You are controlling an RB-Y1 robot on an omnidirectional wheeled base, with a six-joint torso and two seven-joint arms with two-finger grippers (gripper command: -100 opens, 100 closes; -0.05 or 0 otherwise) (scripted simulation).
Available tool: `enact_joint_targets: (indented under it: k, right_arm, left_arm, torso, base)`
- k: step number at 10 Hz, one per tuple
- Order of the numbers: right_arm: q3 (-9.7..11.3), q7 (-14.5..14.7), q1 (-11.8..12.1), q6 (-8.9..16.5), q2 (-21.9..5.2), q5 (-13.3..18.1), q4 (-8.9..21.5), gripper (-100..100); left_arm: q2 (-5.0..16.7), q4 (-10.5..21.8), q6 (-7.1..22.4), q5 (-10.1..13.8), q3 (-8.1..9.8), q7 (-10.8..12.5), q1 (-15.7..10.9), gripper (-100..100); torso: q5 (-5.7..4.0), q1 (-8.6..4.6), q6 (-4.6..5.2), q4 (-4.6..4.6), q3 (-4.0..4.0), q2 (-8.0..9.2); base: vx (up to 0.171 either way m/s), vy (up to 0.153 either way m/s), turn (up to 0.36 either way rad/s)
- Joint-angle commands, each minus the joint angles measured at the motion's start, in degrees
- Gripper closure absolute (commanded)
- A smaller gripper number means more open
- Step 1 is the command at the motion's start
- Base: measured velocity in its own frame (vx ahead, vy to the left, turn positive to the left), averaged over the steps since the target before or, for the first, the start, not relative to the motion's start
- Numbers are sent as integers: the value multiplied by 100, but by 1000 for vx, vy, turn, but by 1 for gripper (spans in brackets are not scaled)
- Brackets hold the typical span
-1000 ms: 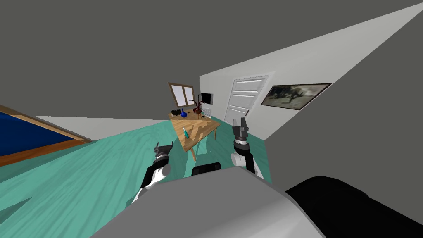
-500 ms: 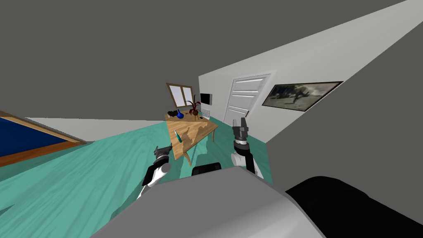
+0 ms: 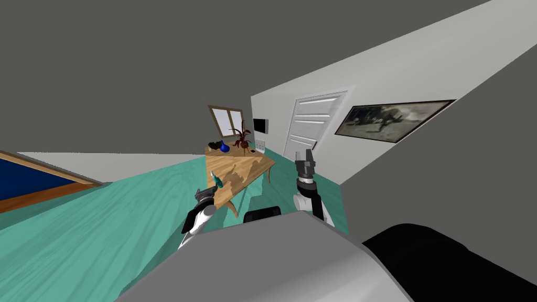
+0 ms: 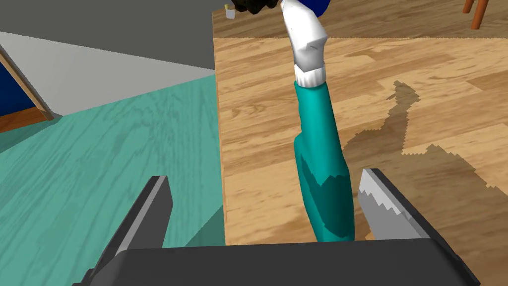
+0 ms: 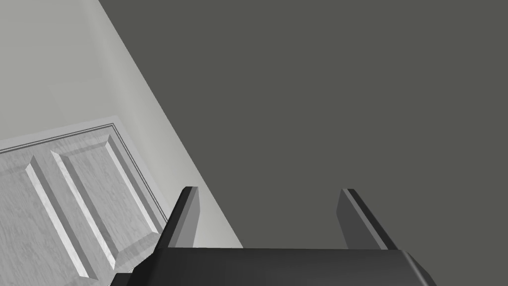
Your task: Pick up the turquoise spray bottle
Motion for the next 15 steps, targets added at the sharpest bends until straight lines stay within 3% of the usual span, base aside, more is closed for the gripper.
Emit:
enact_joint_targets:
  k: [1, 5, 6, 7, 8, 11, 12, 13, 14, 15]
  right_arm:
    - [0, 0, 0, 0, 0, 0, 0, 0]
    - [-1, 0, -1, 0, -1, 0, 0, 0]
    - [-1, 0, 0, 0, -1, 0, 0, 0]
    - [-1, 0, -1, 0, -1, 0, 0, 0]
    - [-1, 0, -2, 0, -1, 0, 0, 0]
    - [-2, 0, -2, 0, -1, 0, 0, 0]
    - [-2, 0, -2, 0, -2, 0, 1, 0]
    - [-1, 0, -3, 1, -1, 0, 1, 0]
    - [-1, 0, -2, 1, -1, 0, 1, 0]
    - [-1, 0, -3, 1, -1, 0, 1, 0]
  left_arm:
    - [-57, 128, 48, 190, 130, 95, -101, -100]
    - [-284, 492, 85, 593, 404, 339, -313, -100]
    - [-259, 407, 118, 539, 399, 251, -297, -100]
    - [-268, 417, 122, 549, 407, 261, -303, 0]
    - [-324, 623, 59, 460, 320, 265, -512, -100]
    - [-494, 1187, -129, 197, 63, 280, -1098, -100]
    - [-494, 1247, -129, 197, 63, 280, -1140, -100]
    - [-550, 1455, -192, 110, -23, 285, -1350, -100]
    - [-550, 1455, -192, 110, -23, 285, -1350, -100]
    - [-607, 1652, -254, 22, -108, 290, -1559, -100]
  torso:
    - [0, 0, 0, 0, 0, 0]
    - [6, 28, -2, 3, 10, 19]
    - [8, 40, -2, 2, 7, 15]
    - [9, 43, -2, 6, 19, 37]
    - [9, 43, -2, 10, 31, 57]
    - [14, 66, -3, 14, 41, 74]
    - [15, 70, -4, 15, 43, 78]
    - [13, 61, 0, 15, 42, 76]
    - [12, 57, -3, 14, 40, 72]
    - [11, 53, -1, 14, 40, 72]
  base:
    - [176, -81, 23]
    - [132, -35, 41]
    - [65, 4, 11]
    - [12, 0, -2]
    - [1, 28, 198]
    - [-21, 63, 261]
    - [-14, 46, 85]
    - [-1, 37, 169]
    - [1, 25, 80]
    - [-12, 38, 185]
